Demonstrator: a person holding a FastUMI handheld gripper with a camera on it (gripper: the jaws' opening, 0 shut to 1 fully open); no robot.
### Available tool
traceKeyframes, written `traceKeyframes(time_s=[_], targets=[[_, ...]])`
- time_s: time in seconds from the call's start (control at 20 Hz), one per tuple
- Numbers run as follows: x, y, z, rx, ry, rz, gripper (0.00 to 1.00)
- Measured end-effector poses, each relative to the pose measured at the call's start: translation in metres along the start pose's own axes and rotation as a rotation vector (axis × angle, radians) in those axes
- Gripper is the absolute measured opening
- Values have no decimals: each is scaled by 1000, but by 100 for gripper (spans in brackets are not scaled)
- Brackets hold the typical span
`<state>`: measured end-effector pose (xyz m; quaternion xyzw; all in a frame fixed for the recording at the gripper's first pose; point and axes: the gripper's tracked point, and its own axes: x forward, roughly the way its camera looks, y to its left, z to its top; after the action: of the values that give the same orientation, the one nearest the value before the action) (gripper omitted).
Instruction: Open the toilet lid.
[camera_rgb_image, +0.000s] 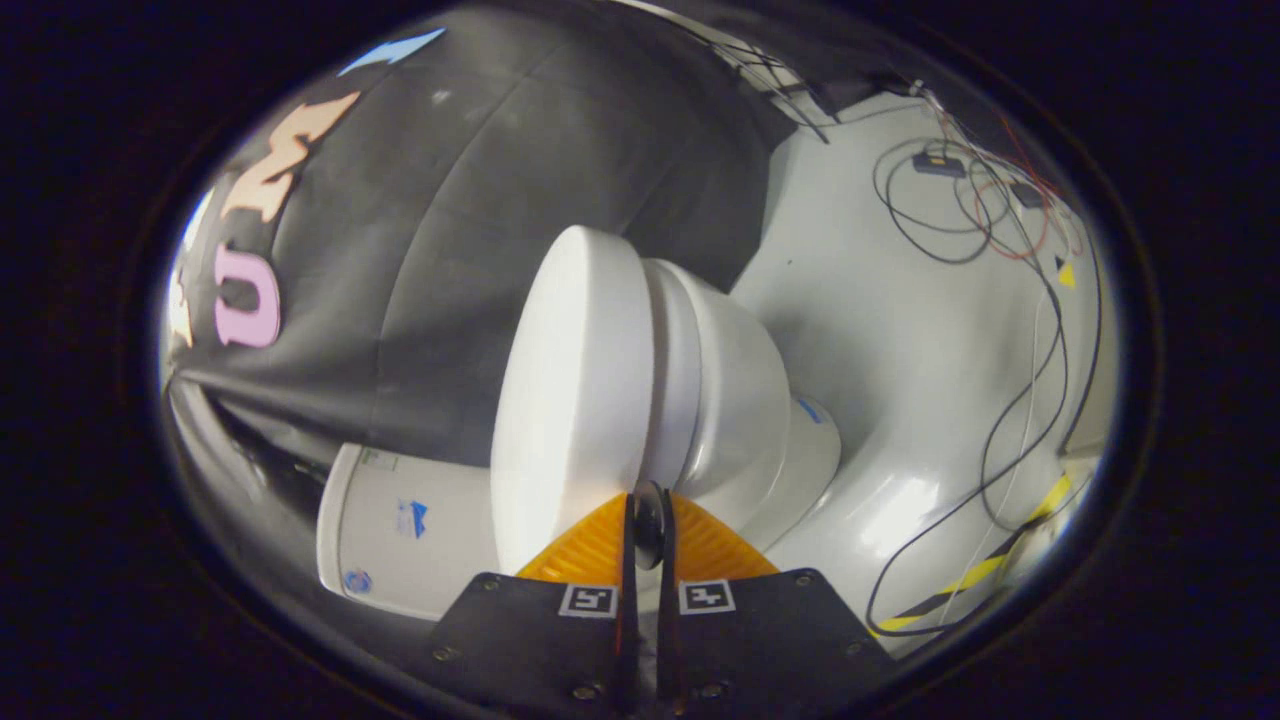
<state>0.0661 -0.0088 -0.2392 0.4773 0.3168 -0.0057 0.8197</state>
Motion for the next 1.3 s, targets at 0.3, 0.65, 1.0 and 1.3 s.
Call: traceKeyframes(time_s=[0.3, 0.65, 1.0, 1.3], targets=[[-3, 8, 4, -36, -32, -63, 4], [-21, 46, 9, -86, -45, -11, 1], [-43, 93, 12, -182, -113, 49, 1], [-62, 131, 7, -296, -166, 87, 1]])
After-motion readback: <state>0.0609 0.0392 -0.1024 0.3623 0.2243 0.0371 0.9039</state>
